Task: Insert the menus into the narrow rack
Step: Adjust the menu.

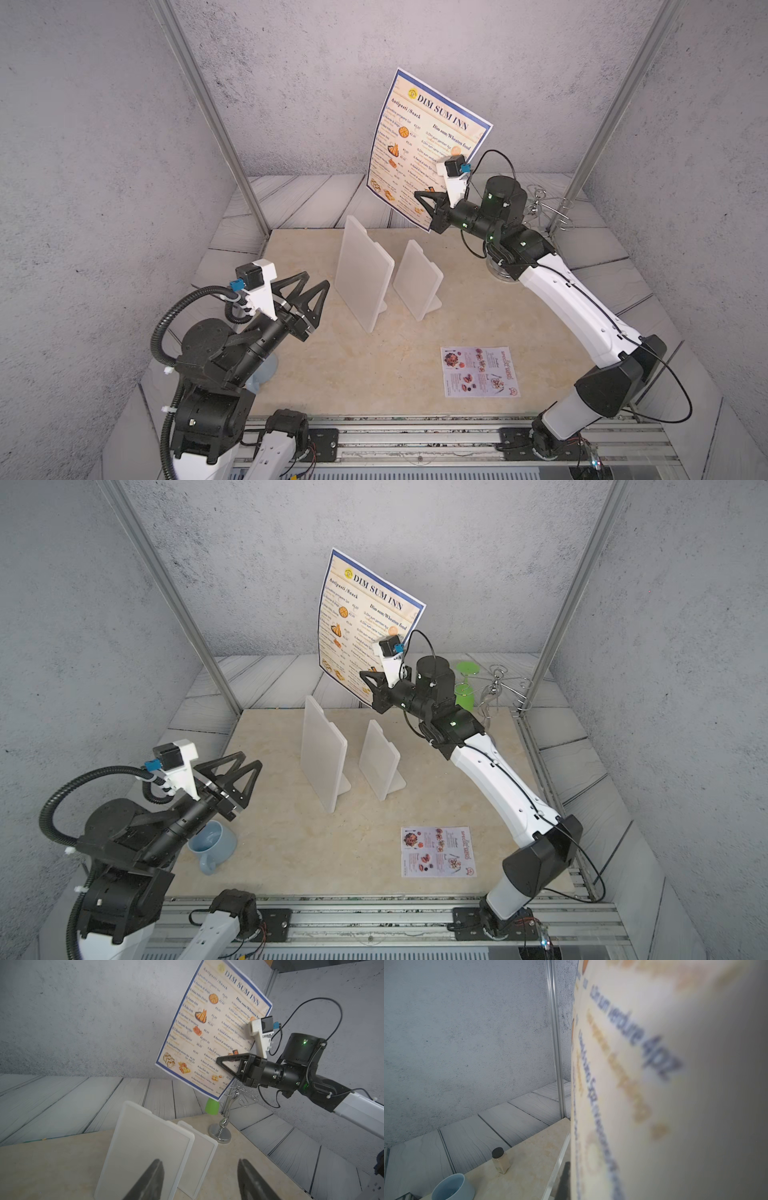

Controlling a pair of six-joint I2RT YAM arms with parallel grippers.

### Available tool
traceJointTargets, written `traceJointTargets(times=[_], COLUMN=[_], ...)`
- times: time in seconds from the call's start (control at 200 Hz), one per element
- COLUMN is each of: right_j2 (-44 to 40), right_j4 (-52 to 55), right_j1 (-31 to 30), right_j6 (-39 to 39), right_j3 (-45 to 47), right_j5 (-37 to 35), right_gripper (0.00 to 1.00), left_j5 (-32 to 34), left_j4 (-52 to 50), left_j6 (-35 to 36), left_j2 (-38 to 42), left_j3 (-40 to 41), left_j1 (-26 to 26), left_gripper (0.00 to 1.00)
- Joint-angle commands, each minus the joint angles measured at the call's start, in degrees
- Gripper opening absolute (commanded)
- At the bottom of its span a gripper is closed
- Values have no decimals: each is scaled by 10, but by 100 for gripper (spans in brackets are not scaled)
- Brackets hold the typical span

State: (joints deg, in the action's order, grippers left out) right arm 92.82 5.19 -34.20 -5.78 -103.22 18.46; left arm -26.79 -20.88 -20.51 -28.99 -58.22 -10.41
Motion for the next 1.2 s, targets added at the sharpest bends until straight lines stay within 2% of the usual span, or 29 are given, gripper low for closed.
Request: traceJointTargets(times=[0.0,0.195,0.435,1.196], right_j2=[32,75,97,182], right_j4=[-20,0,3,-30], right_j1=[-14,-35,-56,-99], right_j6=[-44,-79,-112,-166], right_j3=[-33,-84,-100,-143], right_j5=[-59,-106,-145,-200], right_gripper=[0,0,0,0], left_j5=[18,31,45,57], left_j4=[-12,-62,-100,-147], left_j6=[-25,-12,-2,6], left_j2=[22,42,57,86], left_j3=[22,27,25,32], left_j1=[-2,-2,-2,-2], left_gripper=[60,59,59,59])
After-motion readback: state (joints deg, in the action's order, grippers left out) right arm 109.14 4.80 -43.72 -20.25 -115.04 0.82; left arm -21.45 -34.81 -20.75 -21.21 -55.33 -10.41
